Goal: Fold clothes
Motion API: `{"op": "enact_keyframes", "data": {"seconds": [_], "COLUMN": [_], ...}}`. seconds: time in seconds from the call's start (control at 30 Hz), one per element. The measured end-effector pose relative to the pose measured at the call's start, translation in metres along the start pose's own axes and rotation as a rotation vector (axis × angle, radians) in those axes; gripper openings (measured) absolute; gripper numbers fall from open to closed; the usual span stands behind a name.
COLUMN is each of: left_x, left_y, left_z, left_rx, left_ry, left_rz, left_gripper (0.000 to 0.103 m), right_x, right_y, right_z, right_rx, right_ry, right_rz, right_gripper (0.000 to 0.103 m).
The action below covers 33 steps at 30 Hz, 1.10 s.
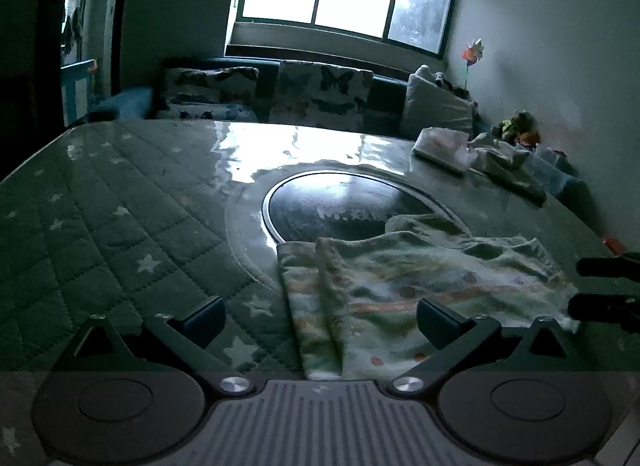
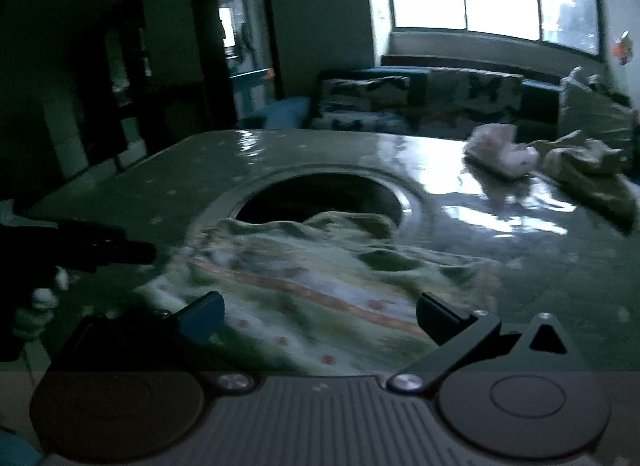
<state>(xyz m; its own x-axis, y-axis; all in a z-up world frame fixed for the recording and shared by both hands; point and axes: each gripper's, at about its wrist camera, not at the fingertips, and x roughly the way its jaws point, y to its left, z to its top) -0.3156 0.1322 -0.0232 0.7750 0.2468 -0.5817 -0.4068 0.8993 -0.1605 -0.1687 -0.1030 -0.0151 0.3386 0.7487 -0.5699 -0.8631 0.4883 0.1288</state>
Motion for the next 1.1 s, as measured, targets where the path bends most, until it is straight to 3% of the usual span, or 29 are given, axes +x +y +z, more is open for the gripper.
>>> {"op": "enact_keyframes", "data": {"seconds": [0.33, 0.73, 1.1], "left_x": [0.009, 0.018, 0.016], "left_y": [0.003, 0.016, 0.039], "left_z": [0.002, 0.001, 0.011], "left_rx": [0.023, 0.015, -0.111], "left_ry": [0.059, 0.114, 0.139], "left_rz": [0.08, 0.145, 0.158], "left_gripper": [0.103, 0.103, 0.103], "right_x": [0.028, 0.044, 0.065], "right_y": [0.05, 0.098, 0.138], "right_z": [0.004, 0.0, -0.004], "right_rx": [-0.175, -0.345, -0.497], "right_ry": [0.09, 0.129, 0.14], "right_rz": [0.144, 0.223, 0.258], "right_gripper": [0.103, 0.102, 0.078]}}
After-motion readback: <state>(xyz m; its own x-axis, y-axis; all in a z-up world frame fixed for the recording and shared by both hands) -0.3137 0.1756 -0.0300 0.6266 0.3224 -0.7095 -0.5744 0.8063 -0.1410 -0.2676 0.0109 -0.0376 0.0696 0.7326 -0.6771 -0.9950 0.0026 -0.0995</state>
